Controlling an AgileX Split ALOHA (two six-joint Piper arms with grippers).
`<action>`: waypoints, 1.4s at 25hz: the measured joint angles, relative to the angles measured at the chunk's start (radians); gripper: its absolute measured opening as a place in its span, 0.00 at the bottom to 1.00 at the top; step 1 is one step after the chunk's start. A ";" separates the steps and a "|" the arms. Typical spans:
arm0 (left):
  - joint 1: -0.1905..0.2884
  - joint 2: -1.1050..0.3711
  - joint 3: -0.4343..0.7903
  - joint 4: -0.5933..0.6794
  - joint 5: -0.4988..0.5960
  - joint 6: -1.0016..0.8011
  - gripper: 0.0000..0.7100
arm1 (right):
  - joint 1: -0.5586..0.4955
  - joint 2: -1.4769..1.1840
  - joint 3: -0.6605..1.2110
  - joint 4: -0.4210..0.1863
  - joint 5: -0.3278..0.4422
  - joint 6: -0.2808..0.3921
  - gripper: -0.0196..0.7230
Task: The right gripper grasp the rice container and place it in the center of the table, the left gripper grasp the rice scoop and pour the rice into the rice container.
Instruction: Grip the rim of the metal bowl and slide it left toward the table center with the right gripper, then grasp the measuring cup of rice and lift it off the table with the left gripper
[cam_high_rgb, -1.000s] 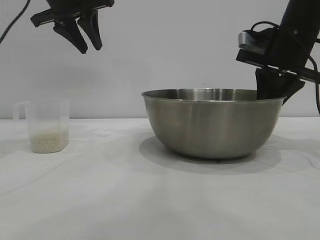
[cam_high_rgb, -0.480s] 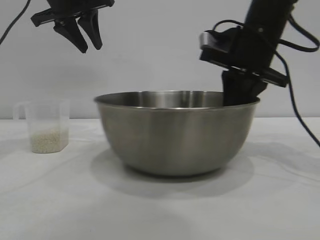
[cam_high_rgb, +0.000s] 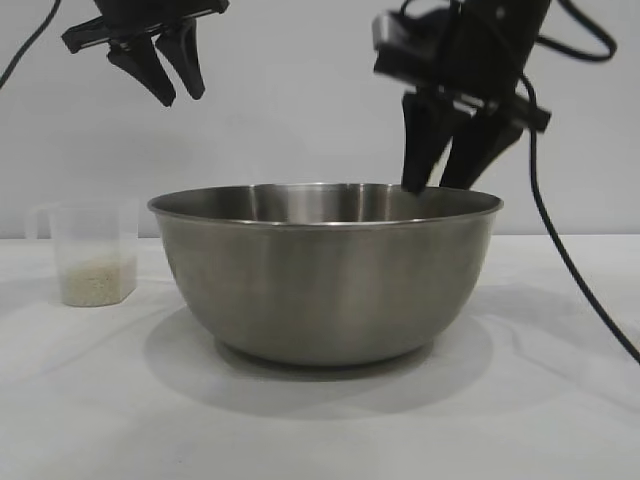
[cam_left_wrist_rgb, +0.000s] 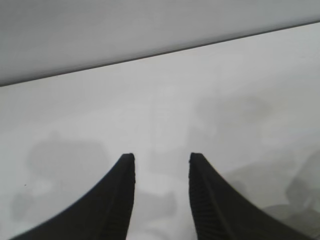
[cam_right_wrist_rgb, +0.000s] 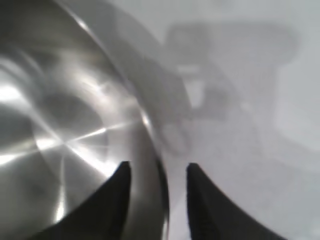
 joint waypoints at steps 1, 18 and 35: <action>0.000 0.000 0.000 0.000 0.000 0.000 0.30 | 0.000 -0.029 0.034 0.000 -0.046 -0.007 0.43; 0.000 0.000 0.000 0.017 -0.004 0.001 0.30 | -0.106 -0.874 0.898 0.157 -0.631 -0.048 0.47; 0.000 0.000 0.000 0.013 0.004 0.001 0.30 | -0.109 -1.137 1.004 0.364 -0.151 -0.276 0.40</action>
